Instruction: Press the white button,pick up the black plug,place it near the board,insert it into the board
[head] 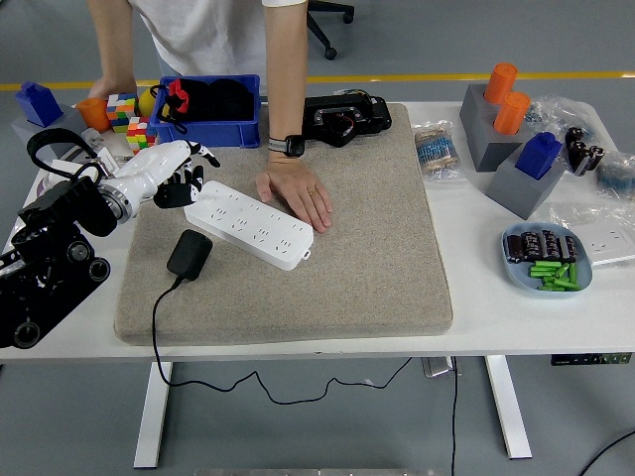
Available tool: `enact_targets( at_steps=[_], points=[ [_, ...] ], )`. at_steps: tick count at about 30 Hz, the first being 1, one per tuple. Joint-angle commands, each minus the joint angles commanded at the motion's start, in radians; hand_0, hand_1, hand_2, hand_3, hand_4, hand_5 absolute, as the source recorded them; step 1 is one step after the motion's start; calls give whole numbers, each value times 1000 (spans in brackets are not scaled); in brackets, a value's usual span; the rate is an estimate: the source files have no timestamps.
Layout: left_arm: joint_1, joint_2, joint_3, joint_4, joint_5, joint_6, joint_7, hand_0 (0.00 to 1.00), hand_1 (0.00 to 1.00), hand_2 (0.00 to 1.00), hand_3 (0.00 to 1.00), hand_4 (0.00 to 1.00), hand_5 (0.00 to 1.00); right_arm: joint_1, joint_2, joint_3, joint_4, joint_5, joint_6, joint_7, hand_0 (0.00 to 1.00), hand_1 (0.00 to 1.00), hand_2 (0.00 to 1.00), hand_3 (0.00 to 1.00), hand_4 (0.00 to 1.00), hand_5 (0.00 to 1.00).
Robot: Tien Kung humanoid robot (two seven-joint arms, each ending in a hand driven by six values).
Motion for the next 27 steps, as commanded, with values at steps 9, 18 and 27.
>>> enact_targets(
  at_steps=[9, 18, 27],
  points=[
    [142, -30, -74, -74, 37, 24, 32, 812, 892, 893, 899, 998, 583, -5, 4, -3, -1, -2, 2, -1, 712, 626, 635, 607, 643, 369],
    [203, -67, -92, -70, 151, 60, 41, 829, 889, 899, 904, 998, 650, -5, 6, -6, 1, -1, 1, 0, 712, 626, 635, 607, 642, 369],
    [214, -82, -89, -39, 220, 72, 54, 796, 833, 843, 868, 998, 510, -7, 6, -7, -1, -1, 2, -1, 712, 626, 637, 607, 642, 369]
  ],
)
